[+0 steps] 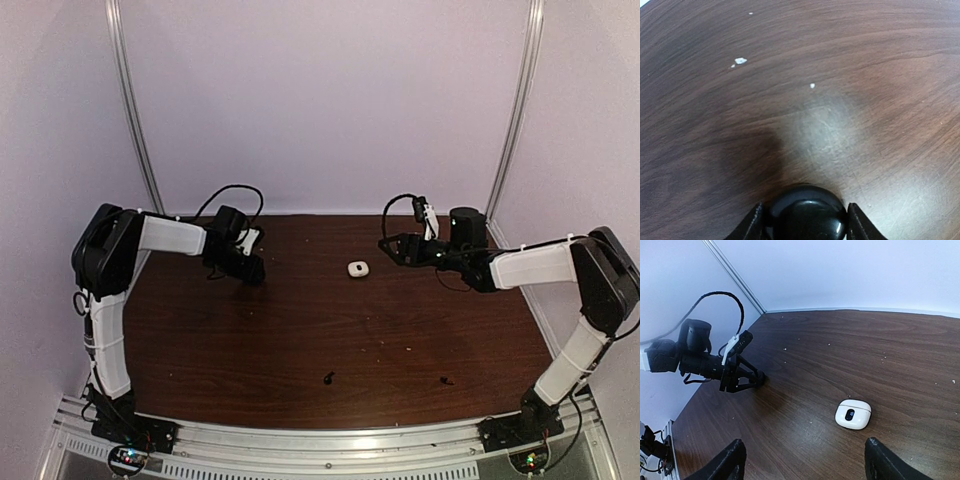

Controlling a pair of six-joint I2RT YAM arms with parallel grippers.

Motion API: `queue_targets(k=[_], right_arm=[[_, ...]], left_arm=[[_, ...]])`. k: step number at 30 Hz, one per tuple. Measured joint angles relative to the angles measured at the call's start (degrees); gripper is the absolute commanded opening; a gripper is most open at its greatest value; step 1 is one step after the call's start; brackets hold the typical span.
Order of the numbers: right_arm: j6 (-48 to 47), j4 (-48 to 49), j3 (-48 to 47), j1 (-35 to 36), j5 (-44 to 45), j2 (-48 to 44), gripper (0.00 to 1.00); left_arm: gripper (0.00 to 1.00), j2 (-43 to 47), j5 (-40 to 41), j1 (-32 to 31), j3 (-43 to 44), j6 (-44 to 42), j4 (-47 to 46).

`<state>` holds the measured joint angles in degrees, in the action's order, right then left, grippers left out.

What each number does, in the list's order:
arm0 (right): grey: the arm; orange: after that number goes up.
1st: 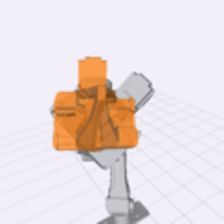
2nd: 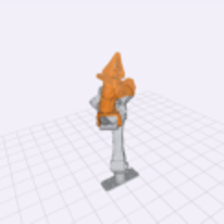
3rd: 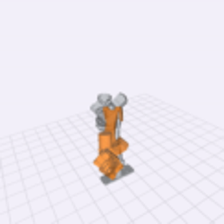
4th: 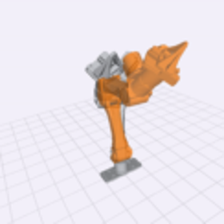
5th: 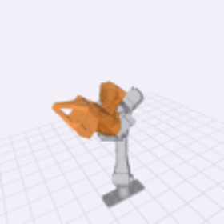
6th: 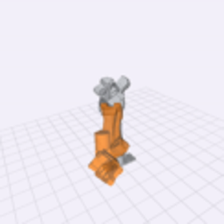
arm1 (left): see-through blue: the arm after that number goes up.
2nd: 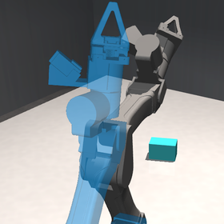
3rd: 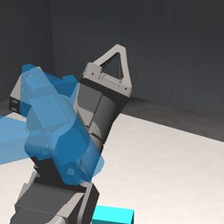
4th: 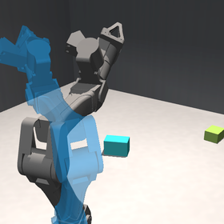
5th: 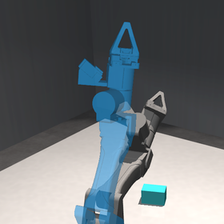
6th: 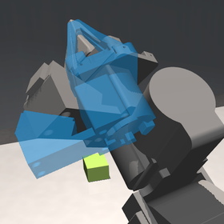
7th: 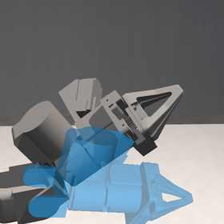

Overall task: Insert the wireless bluetooth earbuds into the charging case
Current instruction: Pick up the charging case from the center of the board, then pass from the left arm to the right

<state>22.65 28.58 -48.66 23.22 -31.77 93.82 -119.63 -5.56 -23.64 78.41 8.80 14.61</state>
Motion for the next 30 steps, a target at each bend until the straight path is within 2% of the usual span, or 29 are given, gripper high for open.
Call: queue_targets(k=[4,7,12,17,26,30], right_arm=[[0.79,0.09,1.9,0.0,-0.83,-1.42,0.8],[2.14,0.7,4.24,0.0,-2.21,-3.02,0.78],[5.95,3.45,8.98,0.79,-5.49,-3.69,0.76],[9.77,5.03,12.83,3.26,-7.26,-3.69,0.75],[15.3,9.94,13.68,10.69,-8.87,-3.69,0.68],[17.38,11.61,13.68,12.39,-9.14,-3.69,0.65]], left_arm=[[0.36,1.11,0.2,-2.12,-1.64,-0.98,-1.05],[0.35,5.27,0.26,-6.67,-6.95,-2.36,-3.28],[0.34,13.49,0.07,-16.31,-15.72,-4.94,-11.08],[0.33,18.6,0.98,-22.69,-21.22,-7.74,-19.74],[0.32,22.71,7.32,-31.98,-23.06,-15.39,-29.38],[0.32,24.79,8.83,-33.7,-24.46,-17.4,-32.33]])
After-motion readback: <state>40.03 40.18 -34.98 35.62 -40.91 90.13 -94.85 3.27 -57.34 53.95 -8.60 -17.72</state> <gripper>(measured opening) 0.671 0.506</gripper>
